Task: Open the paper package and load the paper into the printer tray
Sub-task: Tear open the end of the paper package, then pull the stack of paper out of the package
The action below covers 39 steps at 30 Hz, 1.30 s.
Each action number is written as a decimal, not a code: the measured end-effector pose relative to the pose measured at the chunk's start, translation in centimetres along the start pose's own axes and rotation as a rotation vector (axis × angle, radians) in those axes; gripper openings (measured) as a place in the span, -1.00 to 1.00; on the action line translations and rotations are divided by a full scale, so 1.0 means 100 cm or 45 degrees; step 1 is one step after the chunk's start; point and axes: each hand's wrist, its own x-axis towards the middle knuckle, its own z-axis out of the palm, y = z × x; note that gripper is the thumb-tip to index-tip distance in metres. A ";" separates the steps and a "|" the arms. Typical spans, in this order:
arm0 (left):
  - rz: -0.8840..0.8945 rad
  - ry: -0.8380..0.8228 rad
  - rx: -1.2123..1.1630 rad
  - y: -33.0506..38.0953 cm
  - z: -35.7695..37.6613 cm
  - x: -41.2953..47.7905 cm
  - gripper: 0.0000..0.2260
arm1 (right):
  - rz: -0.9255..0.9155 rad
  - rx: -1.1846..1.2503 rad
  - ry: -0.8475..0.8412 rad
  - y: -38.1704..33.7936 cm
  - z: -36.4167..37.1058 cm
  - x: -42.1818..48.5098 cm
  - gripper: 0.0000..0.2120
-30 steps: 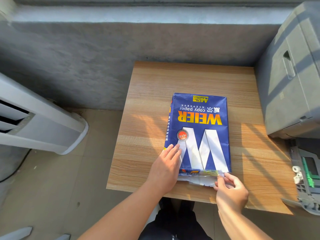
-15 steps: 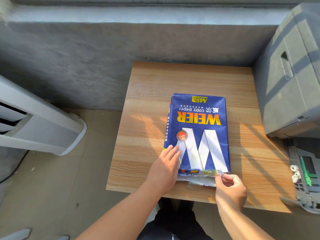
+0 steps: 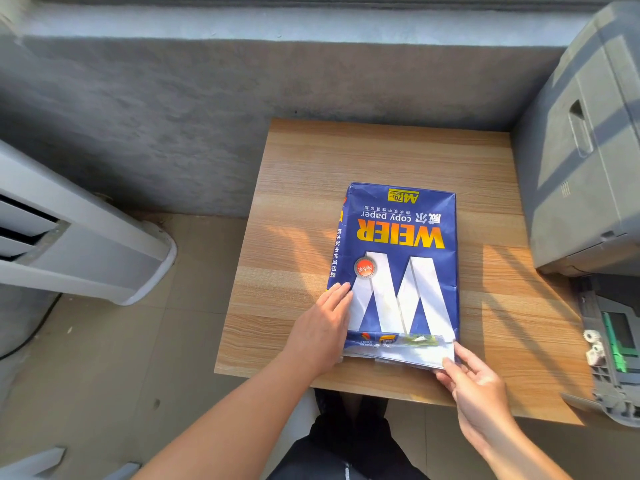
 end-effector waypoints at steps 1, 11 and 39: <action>-0.003 -0.010 -0.010 -0.001 0.001 0.000 -0.54 | 0.022 0.026 -0.049 -0.003 -0.002 -0.005 -0.62; 0.037 -0.080 0.051 -0.007 0.010 -0.005 -0.52 | 0.356 0.440 -0.176 -0.005 -0.025 -0.035 -0.50; -0.857 -0.040 -1.271 0.020 0.019 -0.094 -0.52 | 0.291 -0.376 -0.218 0.003 -0.020 -0.055 -0.55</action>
